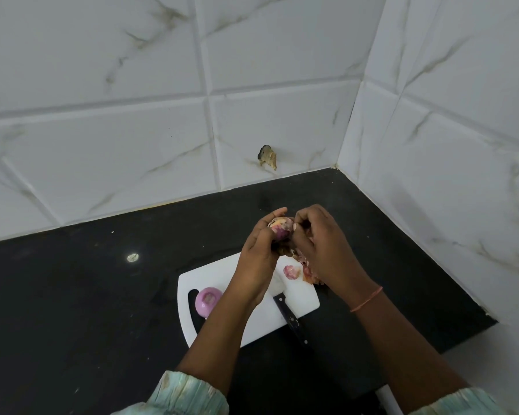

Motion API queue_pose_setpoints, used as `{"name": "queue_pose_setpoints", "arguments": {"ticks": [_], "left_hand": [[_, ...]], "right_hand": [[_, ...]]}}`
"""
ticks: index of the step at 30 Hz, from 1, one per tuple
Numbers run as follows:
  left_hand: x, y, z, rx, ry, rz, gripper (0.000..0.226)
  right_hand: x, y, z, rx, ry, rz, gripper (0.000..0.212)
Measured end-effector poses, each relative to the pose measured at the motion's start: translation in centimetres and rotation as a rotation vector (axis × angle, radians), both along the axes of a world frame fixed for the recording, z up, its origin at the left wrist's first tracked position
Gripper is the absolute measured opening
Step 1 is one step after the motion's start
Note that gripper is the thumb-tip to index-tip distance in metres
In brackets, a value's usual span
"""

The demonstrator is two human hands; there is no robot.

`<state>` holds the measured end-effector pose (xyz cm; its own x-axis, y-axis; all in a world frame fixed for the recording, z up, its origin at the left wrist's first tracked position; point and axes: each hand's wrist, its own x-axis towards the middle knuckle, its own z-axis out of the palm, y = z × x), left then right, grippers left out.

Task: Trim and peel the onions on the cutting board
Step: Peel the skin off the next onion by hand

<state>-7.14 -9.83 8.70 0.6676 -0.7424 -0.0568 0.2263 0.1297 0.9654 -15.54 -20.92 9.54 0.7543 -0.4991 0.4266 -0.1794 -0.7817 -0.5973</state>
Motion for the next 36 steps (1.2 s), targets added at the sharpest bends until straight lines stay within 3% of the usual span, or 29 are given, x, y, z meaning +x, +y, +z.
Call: {"name": "queue_pose_setpoints", "arguments": {"ticks": [5,8,11,15,22,28,33,36], "left_hand": [[0.3,0.2,-0.1,-0.004,0.033,0.003,0.037],[0.3,0.0,-0.1,0.000,0.005,-0.014,0.036],[0.0,-0.1,-0.1,0.018,-0.059,-0.014,0.034],[0.0,0.0,0.0,0.031,-0.102,-0.009,0.033],[0.4,0.1,0.0,0.040,-0.148,0.017,0.033],[0.4,0.3,-0.1,0.038,-0.176,-0.007,0.034],[0.7,0.1,0.0,0.065,-0.158,-0.012,0.037],[0.6,0.0,0.1,0.036,-0.080,-0.028,0.039]], "right_hand": [[-0.8,-0.4,0.2,0.309,-0.153,-0.076,0.008],[-0.9,0.6,0.5,0.190,-0.161,0.021,0.025],[-0.7,0.7,-0.3,0.005,-0.179,0.018,0.022],[-0.9,0.2,-0.6,-0.034,-0.223,-0.004,0.011],[-0.3,0.4,-0.6,-0.106,-0.029,0.042,0.015],[-0.1,0.4,-0.7,-0.091,-0.007,0.026,0.011],[-0.6,0.0,-0.1,0.084,-0.053,-0.090,0.007],[-0.5,0.6,0.3,0.386,-0.144,-0.082,0.012]]}}
